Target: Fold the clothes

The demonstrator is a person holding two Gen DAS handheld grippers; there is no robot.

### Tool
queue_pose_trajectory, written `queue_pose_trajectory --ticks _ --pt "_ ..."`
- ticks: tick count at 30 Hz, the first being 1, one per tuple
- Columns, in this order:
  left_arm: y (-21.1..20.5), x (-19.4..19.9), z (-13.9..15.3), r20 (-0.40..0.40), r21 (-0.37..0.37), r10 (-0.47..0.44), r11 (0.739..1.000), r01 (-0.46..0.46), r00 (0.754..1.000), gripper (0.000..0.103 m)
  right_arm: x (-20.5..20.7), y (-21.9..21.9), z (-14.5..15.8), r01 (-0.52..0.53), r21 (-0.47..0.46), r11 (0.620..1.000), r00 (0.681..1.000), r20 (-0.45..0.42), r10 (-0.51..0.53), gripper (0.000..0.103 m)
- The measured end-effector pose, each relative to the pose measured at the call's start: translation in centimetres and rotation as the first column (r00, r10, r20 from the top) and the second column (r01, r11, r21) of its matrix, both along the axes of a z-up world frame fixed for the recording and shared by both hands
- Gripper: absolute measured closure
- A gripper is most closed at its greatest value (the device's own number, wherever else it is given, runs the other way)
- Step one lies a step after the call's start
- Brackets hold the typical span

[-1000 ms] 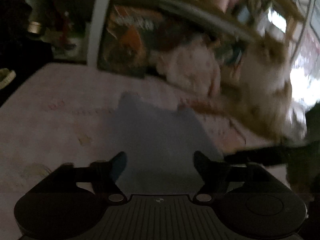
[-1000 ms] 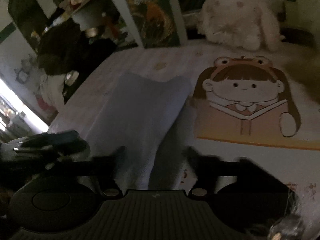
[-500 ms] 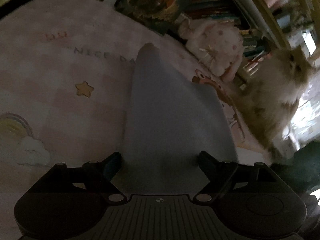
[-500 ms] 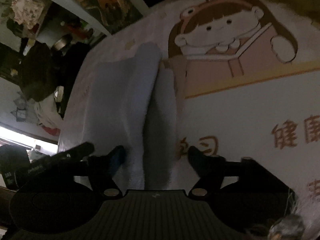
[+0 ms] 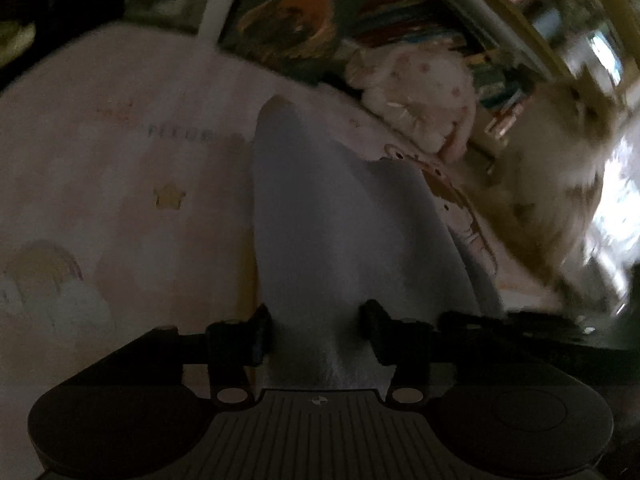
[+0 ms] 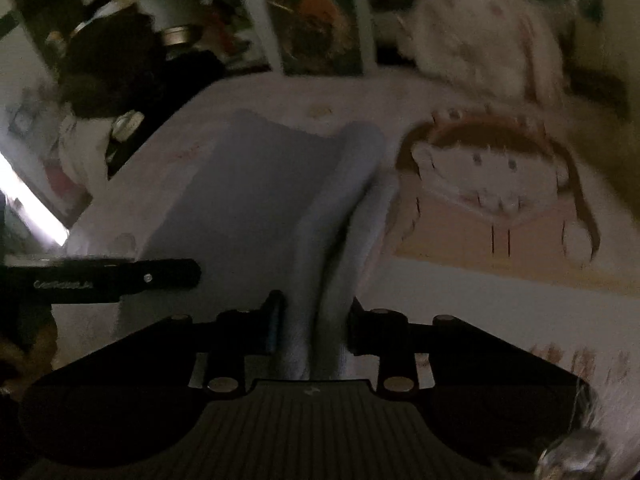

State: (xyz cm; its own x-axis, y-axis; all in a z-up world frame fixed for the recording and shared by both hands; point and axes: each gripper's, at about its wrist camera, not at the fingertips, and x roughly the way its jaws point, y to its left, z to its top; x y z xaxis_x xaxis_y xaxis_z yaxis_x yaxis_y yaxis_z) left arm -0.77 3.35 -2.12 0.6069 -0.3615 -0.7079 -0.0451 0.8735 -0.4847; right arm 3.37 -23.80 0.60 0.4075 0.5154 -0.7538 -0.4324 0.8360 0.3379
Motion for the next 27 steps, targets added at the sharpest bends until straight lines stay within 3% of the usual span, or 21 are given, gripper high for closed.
queue_pose_trajectory --ticks 3,9,13,17,22,27 --pt "1.0 0.7 -0.7 -0.031 -0.072 0.005 0.997 -0.007 1.000 0.044 1.4 -1.5 -1.2 0.088 0.082 0.993 0.989 -0.126 -0.077 0.061" --pt "1.6 1.8 -2.2 -0.069 -0.172 0.008 0.985 -0.019 0.998 0.036 2.1 -2.5 -2.8 0.165 0.149 0.975 0.965 -0.230 -0.128 0.051" --pt "1.2 1.7 -2.2 -0.066 -0.168 0.018 0.985 -0.029 0.998 0.039 2.0 -2.1 -2.9 0.169 0.165 0.972 0.966 -0.222 -0.131 0.053" --pt "0.6 1.4 -1.7 -0.049 -0.134 0.029 0.990 -0.035 0.998 0.053 2.1 -1.6 -2.8 0.141 0.154 0.978 0.972 -0.207 -0.108 0.067" --pt "-0.8 0.2 0.6 0.043 -0.040 0.013 0.999 -0.011 0.999 0.058 1.1 -1.3 -1.0 0.062 0.126 0.990 0.995 -0.083 -0.052 0.073" --pt "-2.3 -0.6 2.1 0.097 -0.018 -0.001 1.000 0.002 0.995 0.058 0.3 -2.2 0.5 0.033 0.113 0.993 0.999 -0.009 -0.032 0.073"
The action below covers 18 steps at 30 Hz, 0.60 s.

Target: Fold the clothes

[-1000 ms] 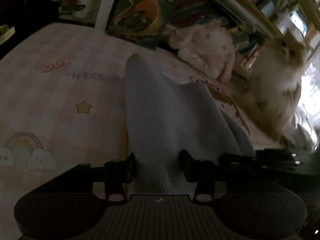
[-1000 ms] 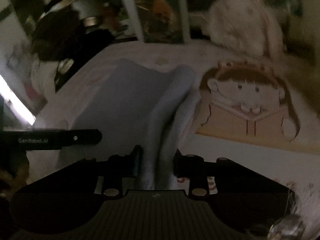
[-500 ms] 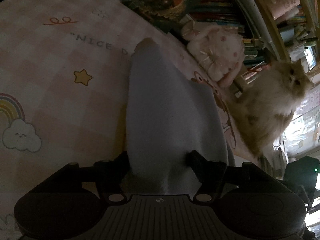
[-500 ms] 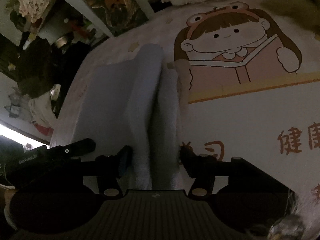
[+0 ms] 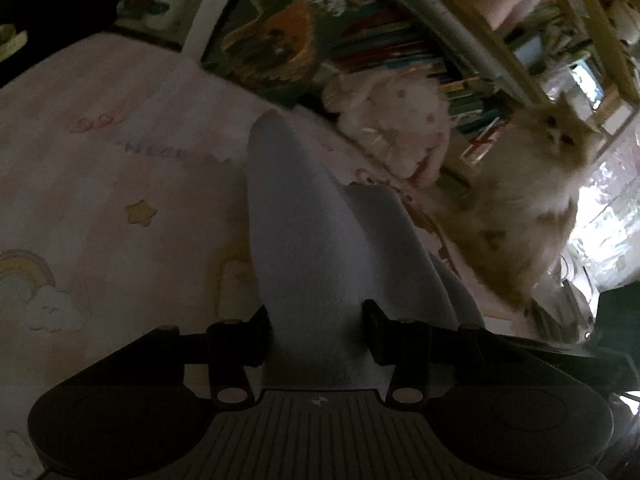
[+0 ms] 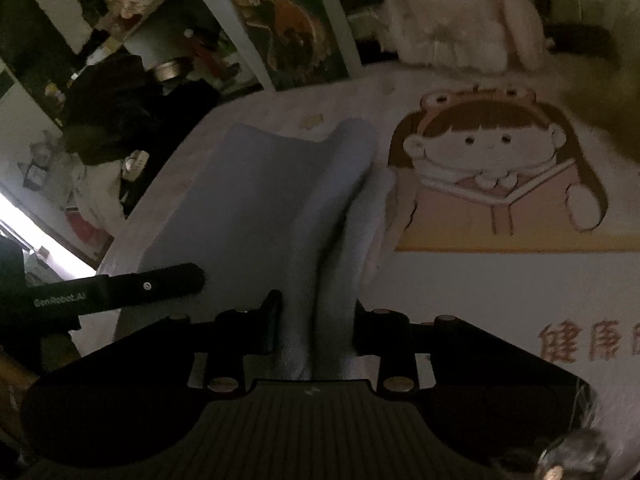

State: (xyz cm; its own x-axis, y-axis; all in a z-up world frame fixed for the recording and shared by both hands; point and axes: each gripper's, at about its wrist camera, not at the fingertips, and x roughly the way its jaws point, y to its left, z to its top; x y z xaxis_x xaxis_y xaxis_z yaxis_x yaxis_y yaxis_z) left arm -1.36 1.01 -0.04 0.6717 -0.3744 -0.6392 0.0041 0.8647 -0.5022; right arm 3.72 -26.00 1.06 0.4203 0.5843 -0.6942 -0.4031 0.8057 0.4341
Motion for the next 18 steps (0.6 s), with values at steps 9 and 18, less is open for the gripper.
queue_pose_trajectory --ticks 9,18 --pt "-4.9 0.1 1.1 0.041 0.029 0.020 0.999 -0.021 0.999 0.058 0.0 -4.0 1.0 -0.017 -0.011 1.000 0.997 0.081 0.018 0.073" --pt "-8.0 1.2 1.7 0.034 0.078 0.038 0.996 -0.041 0.999 0.058 1.3 -6.9 0.7 -0.013 0.031 0.999 0.997 0.076 0.011 0.073"
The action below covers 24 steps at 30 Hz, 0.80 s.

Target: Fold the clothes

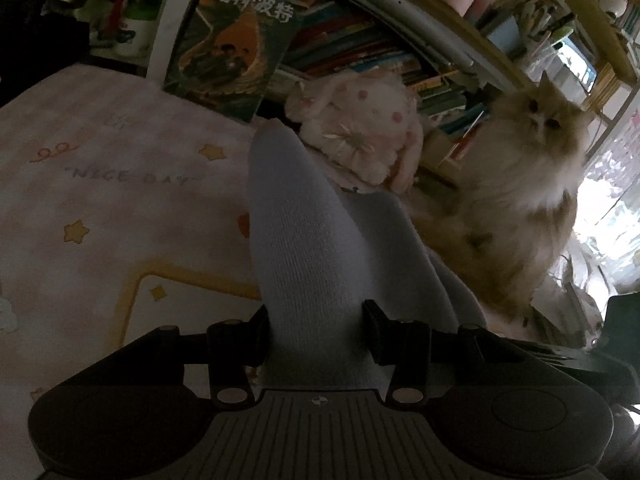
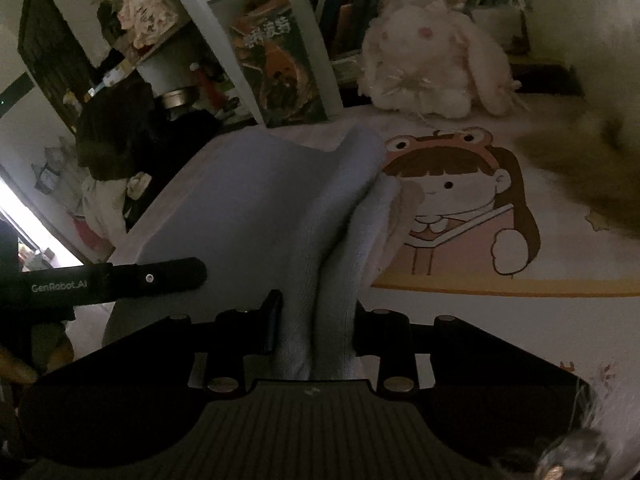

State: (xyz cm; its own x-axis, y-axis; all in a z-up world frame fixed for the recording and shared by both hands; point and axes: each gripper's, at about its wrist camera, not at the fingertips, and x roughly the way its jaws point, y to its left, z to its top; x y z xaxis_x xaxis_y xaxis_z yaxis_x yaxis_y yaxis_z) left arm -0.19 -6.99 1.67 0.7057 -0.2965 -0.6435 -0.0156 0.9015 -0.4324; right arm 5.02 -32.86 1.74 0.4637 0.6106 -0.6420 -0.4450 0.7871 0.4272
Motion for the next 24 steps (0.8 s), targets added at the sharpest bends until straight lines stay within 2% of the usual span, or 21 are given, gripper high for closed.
queue_pose_trajectory --ticks 5,11,24 --pt "-0.2 0.6 -0.1 -0.004 0.001 -0.007 1.000 0.007 1.000 0.058 0.5 -0.4 0.1 0.014 -0.002 1.000 1.000 -0.023 -0.014 0.073" --pt "1.6 1.4 -0.8 -0.001 -0.026 -0.046 0.999 0.046 0.999 0.058 0.1 0.7 0.1 0.061 -0.014 0.998 0.998 -0.025 -0.061 0.073" --pt "11.1 3.2 -0.3 0.044 -0.078 -0.171 0.982 0.174 0.984 0.058 -1.6 9.7 1.6 0.170 -0.051 0.984 0.985 0.029 -0.169 0.073"
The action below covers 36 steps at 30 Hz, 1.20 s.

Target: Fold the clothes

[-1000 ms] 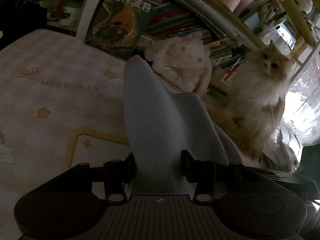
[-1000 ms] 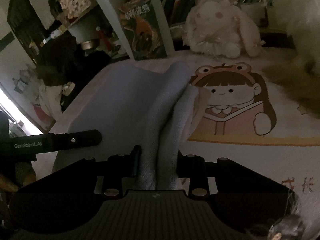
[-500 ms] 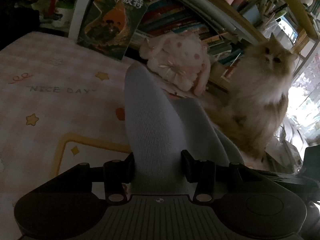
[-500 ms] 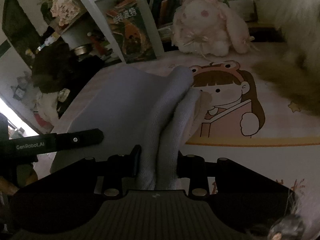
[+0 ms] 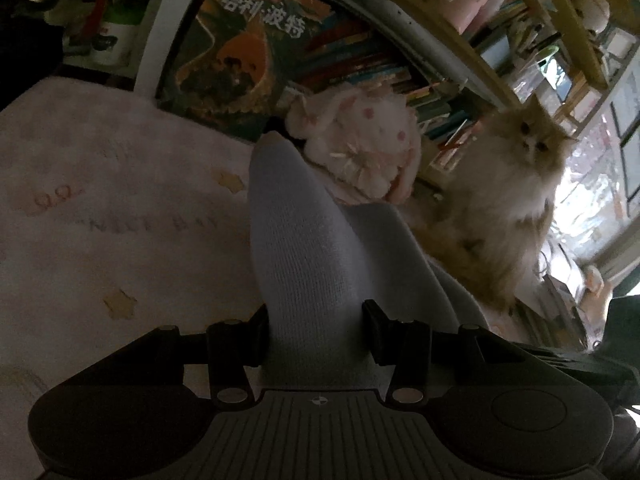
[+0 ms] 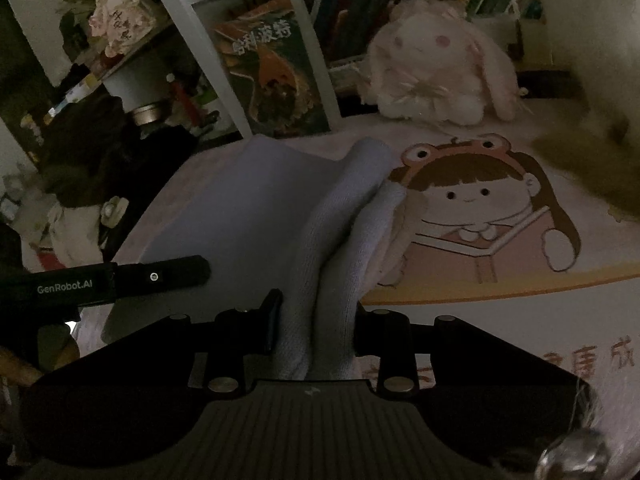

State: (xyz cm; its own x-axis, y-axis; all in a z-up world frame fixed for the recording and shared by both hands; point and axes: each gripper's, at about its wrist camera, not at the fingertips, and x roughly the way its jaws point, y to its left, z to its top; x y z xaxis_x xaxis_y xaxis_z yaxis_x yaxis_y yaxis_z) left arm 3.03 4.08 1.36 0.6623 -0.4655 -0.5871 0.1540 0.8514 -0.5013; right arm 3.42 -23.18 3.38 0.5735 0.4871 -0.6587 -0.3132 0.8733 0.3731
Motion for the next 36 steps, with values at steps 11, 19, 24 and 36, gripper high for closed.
queue_pose_trajectory --ticks 11,19,24,36 --pt "4.8 5.5 -0.6 0.015 -0.068 -0.008 0.998 0.009 1.000 0.058 4.0 5.7 1.2 0.009 -0.066 0.998 0.998 0.065 -0.005 0.073" --pt "5.6 10.6 -2.1 0.013 -0.084 0.027 0.996 -0.026 1.000 0.058 10.1 6.9 0.5 -0.015 -0.103 0.995 0.998 0.066 0.022 0.073" --pt "5.4 13.5 -2.9 0.014 -0.069 0.056 0.996 -0.055 0.998 0.058 13.8 7.1 -0.6 -0.029 -0.103 0.994 0.998 0.057 0.035 0.073" --pt "3.3 18.3 -4.4 -0.060 -0.010 0.068 0.998 -0.069 0.996 0.057 20.0 6.9 -2.6 -0.020 -0.136 0.991 1.000 -0.003 0.019 0.073"
